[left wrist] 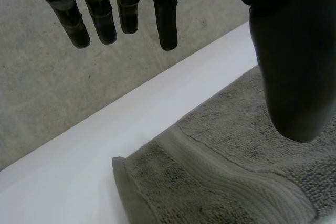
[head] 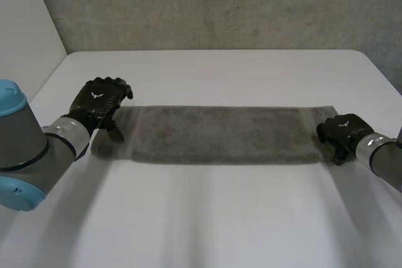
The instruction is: Fold the towel.
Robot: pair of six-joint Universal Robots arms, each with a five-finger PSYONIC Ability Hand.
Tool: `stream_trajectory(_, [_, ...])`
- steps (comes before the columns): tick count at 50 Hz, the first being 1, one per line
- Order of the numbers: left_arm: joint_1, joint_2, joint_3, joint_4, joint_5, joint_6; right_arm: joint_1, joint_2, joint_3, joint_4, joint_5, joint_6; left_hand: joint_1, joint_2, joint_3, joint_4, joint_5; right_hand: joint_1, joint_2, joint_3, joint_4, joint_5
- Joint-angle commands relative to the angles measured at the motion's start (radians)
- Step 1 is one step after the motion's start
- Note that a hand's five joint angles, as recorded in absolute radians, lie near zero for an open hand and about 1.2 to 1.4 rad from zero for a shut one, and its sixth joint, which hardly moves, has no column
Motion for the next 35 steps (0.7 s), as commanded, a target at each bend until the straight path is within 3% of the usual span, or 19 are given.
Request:
stream_trajectory(1, [0.001,-0.001,0.001,0.014,-0.001,-0.002,-0.021,0.021,-0.005,-0.028,-0.001,-0.009,-0.068,-0.061,-0.065,-0.071,-0.053,0.214,0.215,0.219,0.219,0.22])
stream_trajectory(4, [0.001,-0.001,0.0,0.014,-0.001,-0.002,-0.039,0.021,-0.007,-0.03,-0.003,-0.023,-0.068,-0.061,-0.065,-0.071,-0.053,0.563,0.565,0.569,0.568,0.569])
stream_trajectory(17, [0.002,-0.001,-0.002,0.014,-0.002,-0.002,-0.141,0.013,-0.037,-0.017,-0.001,-0.034,-0.068,-0.061,-0.065,-0.071,-0.053,0.565,0.567,0.57,0.57,0.571])
stream_trajectory(25, [0.004,0.0,-0.002,0.014,-0.004,-0.002,-0.283,-0.045,-0.212,0.058,0.017,-0.144,-0.068,-0.061,-0.065,-0.071,-0.053,0.565,0.567,0.57,0.57,0.571])
stream_trajectory(31, [0.004,0.0,0.0,0.014,-0.002,-0.002,-0.181,-0.102,-0.392,0.173,0.02,-0.085,-0.068,-0.061,-0.065,-0.071,-0.053,0.565,0.567,0.57,0.57,0.571])
stream_trajectory(34, [0.004,-0.001,0.0,0.014,-0.004,-0.002,0.039,-0.142,-0.419,0.188,0.02,-0.011,-0.068,-0.061,-0.065,-0.071,-0.053,0.565,0.567,0.57,0.57,0.571])
stream_trajectory(35, [0.004,-0.001,0.0,0.014,-0.004,-0.002,0.04,-0.142,-0.419,0.188,0.02,-0.011,-0.068,-0.061,-0.065,-0.071,-0.053,0.565,0.567,0.57,0.57,0.571])
